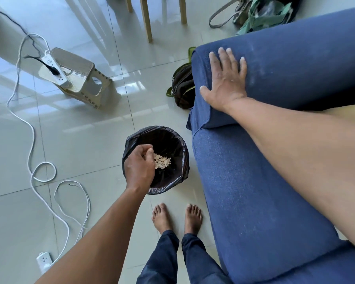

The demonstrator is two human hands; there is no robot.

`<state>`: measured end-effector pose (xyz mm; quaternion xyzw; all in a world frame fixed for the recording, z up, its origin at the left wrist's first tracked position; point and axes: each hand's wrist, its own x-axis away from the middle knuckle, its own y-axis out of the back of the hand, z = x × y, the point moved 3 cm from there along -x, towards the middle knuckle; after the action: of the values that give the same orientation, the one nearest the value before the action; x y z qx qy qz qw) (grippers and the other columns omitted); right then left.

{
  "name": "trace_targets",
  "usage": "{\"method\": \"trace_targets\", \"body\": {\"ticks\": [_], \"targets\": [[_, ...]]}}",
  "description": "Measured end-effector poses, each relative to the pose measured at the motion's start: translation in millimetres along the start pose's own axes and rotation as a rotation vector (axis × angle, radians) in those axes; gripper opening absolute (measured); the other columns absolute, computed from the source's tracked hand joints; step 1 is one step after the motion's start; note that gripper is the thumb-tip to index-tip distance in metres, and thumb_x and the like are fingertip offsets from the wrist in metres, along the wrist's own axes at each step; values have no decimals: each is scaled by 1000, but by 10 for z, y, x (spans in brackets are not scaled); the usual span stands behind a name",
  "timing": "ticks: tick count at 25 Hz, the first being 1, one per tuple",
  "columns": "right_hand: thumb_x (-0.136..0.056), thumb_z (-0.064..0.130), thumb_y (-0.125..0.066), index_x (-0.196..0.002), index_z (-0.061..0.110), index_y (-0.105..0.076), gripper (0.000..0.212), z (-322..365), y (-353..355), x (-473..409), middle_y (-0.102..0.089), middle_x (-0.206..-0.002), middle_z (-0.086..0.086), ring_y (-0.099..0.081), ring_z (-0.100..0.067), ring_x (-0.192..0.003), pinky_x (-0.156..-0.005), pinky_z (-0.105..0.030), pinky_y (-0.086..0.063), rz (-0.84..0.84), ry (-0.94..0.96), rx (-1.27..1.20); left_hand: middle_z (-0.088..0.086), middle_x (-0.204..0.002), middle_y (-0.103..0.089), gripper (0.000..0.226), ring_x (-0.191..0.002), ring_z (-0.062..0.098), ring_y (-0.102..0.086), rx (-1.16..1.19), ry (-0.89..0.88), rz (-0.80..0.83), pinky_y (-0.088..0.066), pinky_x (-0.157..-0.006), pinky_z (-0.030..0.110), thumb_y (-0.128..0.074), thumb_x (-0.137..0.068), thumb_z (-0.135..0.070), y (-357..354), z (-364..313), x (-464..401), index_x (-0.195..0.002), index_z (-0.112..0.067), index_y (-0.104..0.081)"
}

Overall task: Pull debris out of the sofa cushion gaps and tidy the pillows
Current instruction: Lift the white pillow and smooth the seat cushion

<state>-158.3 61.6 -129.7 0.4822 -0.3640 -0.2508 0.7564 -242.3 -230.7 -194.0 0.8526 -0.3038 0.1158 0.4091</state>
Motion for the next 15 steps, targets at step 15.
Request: {"method": "trace_targets", "body": {"ticks": [15], "targets": [[-97, 39, -52, -158, 5, -27, 74, -1330, -272, 4274, -18, -168, -19, -14, -34, -157, -121, -61, -22, -399, -625, -157, 7, -167, -21, 67, -154, 21, -20, -529, -870, 632, -21, -122, 38, -51, -103, -33, -879, -1257, 2342, -159, -10, -23]]}}
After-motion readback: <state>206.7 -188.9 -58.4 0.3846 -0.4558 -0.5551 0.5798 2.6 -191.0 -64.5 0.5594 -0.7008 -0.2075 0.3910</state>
